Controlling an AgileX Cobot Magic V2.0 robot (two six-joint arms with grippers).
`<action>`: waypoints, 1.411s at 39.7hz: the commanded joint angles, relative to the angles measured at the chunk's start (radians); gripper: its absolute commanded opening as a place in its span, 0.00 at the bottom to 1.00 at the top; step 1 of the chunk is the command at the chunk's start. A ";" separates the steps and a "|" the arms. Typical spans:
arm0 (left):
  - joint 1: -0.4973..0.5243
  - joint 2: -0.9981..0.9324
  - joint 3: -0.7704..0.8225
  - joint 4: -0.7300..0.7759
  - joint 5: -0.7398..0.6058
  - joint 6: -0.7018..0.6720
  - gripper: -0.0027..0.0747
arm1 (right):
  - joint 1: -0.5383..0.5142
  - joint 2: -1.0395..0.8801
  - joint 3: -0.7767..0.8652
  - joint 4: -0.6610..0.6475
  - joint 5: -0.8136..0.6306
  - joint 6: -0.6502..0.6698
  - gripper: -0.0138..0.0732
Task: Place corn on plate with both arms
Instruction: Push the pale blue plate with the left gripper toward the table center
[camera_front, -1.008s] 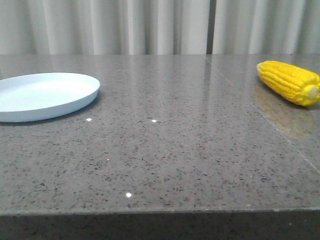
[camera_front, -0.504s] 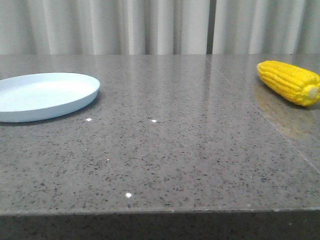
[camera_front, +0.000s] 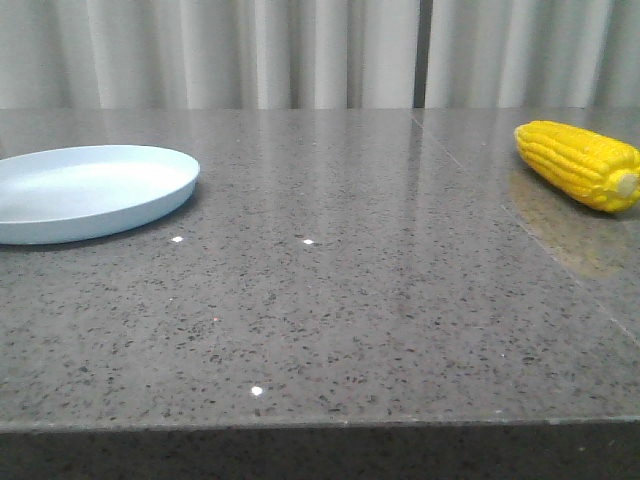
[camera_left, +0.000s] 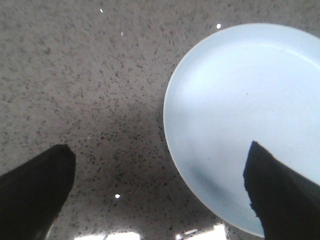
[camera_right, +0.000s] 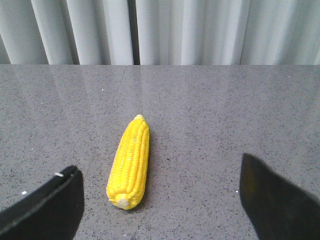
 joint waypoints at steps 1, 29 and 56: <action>-0.014 0.067 -0.066 -0.024 -0.027 -0.003 0.89 | -0.005 0.012 -0.036 0.005 -0.075 -0.012 0.91; -0.016 0.277 -0.115 -0.093 -0.043 -0.003 0.51 | -0.005 0.012 -0.035 0.005 -0.075 -0.012 0.91; -0.127 0.251 -0.282 -0.288 0.046 -0.003 0.01 | -0.005 0.012 -0.035 0.005 -0.075 -0.012 0.91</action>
